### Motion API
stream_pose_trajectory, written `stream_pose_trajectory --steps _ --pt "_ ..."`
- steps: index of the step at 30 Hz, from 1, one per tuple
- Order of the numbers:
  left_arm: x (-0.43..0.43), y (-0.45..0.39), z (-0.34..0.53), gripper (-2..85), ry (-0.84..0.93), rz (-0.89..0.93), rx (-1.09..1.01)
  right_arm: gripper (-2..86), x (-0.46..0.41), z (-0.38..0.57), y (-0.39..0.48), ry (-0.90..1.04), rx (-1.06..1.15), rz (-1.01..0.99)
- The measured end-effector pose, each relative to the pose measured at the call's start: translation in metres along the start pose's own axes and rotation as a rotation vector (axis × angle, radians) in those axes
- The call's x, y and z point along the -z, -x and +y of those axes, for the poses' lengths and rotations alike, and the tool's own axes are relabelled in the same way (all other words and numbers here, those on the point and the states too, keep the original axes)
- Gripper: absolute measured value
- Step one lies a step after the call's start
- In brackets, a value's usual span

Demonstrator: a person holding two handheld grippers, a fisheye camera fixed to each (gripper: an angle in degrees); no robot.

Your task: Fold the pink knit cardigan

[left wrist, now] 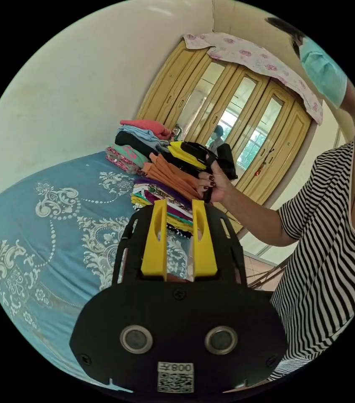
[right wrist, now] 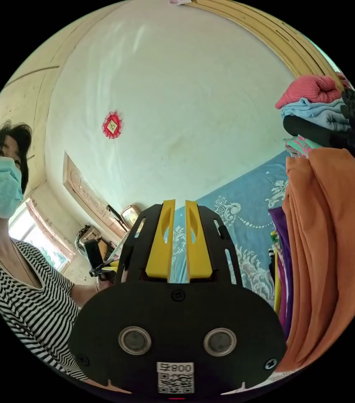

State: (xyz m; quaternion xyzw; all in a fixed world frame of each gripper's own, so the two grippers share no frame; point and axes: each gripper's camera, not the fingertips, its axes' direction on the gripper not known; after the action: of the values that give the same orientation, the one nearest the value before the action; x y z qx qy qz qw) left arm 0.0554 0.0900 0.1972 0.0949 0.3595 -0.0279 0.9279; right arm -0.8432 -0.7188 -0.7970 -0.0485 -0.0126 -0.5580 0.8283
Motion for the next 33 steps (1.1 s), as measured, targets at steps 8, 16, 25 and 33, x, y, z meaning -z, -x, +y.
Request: stream_pose_trajectory --steps 8,16,25,33 --pt "-0.048 0.051 -0.119 9.5 0.062 0.135 0.048 9.5 0.034 -0.134 -0.106 -0.083 -0.024 0.22" --pt "-0.086 0.111 -0.197 9.6 0.153 0.112 0.158 11.0 0.127 -0.272 -0.276 -0.231 -0.211 0.465" --pt "-0.13 0.174 -0.247 9.5 0.2 0.111 0.185 11.6 0.158 -0.337 -0.485 -0.336 -0.565 0.443" --pt "-0.153 0.226 -0.247 9.2 0.206 0.171 0.277 13.4 0.124 -0.336 -0.586 -0.332 -0.73 0.437"
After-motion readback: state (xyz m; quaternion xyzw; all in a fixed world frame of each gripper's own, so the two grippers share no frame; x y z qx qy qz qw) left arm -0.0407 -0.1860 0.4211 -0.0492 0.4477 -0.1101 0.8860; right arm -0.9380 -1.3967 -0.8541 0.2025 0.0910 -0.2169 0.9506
